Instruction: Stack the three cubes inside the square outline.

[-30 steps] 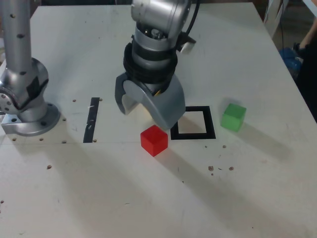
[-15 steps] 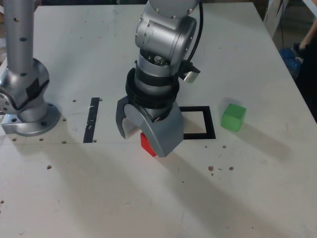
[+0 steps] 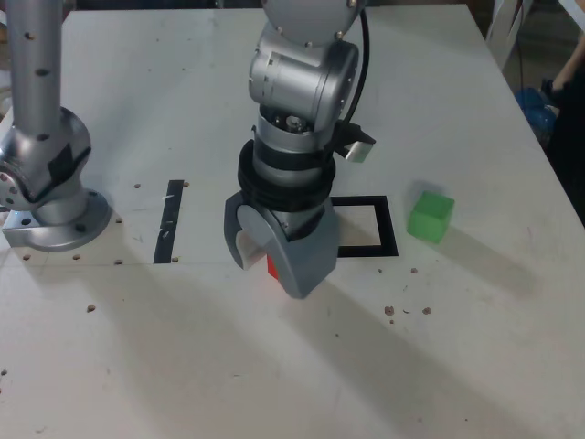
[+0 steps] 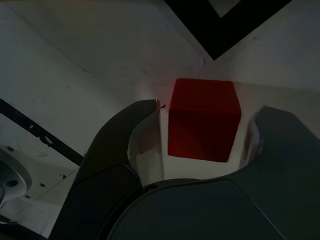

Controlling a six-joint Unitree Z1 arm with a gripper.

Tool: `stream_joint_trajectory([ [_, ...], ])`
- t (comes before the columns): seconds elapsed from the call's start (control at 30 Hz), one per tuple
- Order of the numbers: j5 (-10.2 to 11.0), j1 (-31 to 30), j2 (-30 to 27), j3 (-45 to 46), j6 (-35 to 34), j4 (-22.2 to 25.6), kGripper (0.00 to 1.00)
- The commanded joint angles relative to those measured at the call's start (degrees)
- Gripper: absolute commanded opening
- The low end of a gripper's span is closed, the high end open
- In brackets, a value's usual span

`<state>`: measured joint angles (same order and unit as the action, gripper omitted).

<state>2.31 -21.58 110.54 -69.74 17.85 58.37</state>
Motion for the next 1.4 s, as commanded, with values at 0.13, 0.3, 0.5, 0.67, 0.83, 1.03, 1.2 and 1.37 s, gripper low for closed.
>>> stream_joint_trajectory([
  [0.13,0.55,0.35,-0.51,0.33,-0.03,0.14,0.26],
  [0.3,1.5,0.38,-1.75,-0.76,-2.05,0.74,0.21],
  [0.5,3.34,0.61,-2.18,-7.12,-6.28,5.37,0.21],
  [0.67,3.49,2.32,-0.72,-14.49,-14.05,10.07,0.21],
  [0.83,2.24,6.18,2.5,-17.92,-21.1,10.35,0.21],
  [1.03,2.74,10.94,3.66,-14.52,-23.54,7.83,0.21],
  [1.2,4.13,12.0,3.54,-12.62,-24.06,5.22,0.21],
  [1.37,4.05,12.23,4.15,-11.94,-23.98,3.19,0.21],
])
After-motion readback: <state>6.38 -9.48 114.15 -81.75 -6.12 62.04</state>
